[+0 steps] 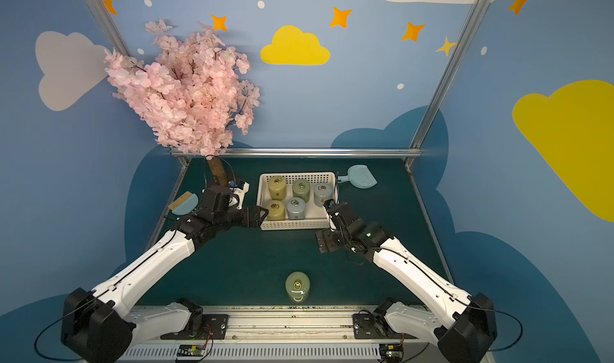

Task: Take the tea canister out of the basket
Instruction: Pick up the tea canister from the basket.

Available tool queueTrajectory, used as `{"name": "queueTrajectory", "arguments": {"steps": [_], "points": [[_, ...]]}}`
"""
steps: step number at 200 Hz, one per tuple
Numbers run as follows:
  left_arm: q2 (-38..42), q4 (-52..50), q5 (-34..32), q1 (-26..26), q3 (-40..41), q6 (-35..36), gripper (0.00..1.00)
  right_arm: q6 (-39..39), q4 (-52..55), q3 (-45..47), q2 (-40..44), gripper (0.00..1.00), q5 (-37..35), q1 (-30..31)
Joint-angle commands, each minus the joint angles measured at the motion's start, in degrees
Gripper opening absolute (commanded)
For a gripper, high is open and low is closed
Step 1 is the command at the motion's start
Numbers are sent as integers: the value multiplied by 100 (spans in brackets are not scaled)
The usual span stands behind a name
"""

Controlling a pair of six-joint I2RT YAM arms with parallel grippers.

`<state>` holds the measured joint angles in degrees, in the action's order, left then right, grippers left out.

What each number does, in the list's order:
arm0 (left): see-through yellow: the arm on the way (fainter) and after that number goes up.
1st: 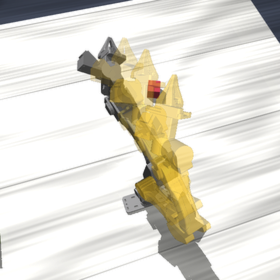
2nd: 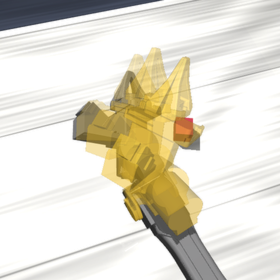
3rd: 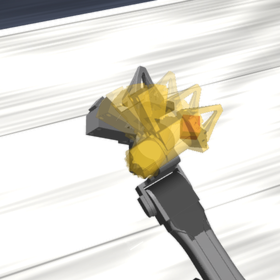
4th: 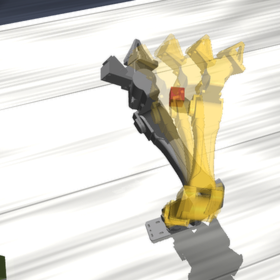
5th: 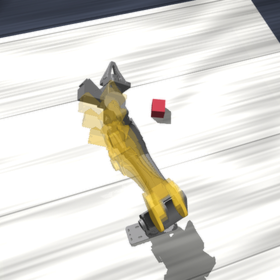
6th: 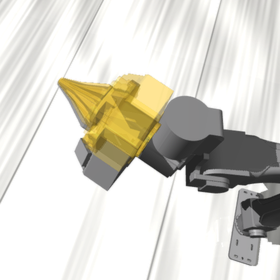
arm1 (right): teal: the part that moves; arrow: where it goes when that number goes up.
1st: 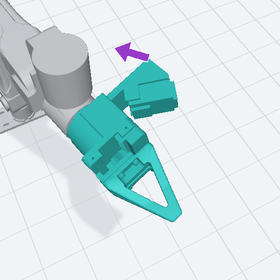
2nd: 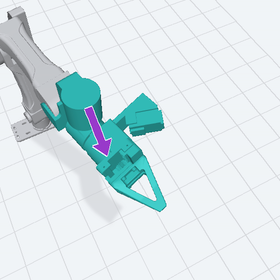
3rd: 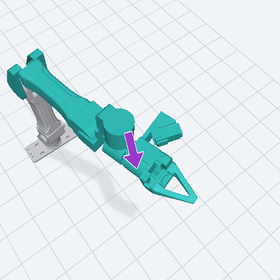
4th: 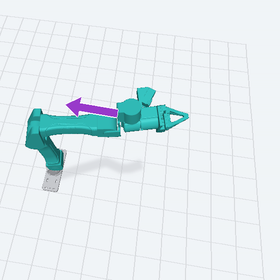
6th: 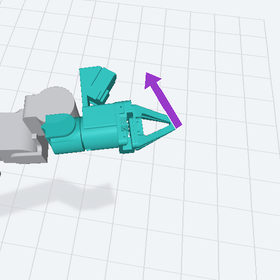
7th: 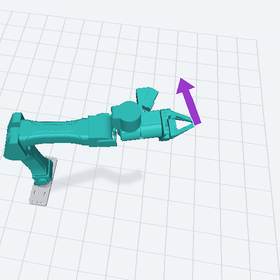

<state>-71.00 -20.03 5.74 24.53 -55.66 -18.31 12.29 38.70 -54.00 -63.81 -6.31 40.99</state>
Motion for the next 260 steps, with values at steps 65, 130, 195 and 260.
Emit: {"name": "queueTrajectory", "arguments": {"steps": [65,130,195,260], "points": [[-1557,-1657,-495,316,-1696,551,100,-711,-1668,1021,625,98,58,-241],[-2579,-2186,-538,335,-2607,848,100,-768,-2756,1978,1313,98,39,-250],[-3370,-2462,-462,333,-3206,1064,100,-756,-3184,2315,1558,99,52,-250],[-3879,-2611,-663,333,-3605,1171,100,-741,-3186,2315,1432,98,156,-249]]}}
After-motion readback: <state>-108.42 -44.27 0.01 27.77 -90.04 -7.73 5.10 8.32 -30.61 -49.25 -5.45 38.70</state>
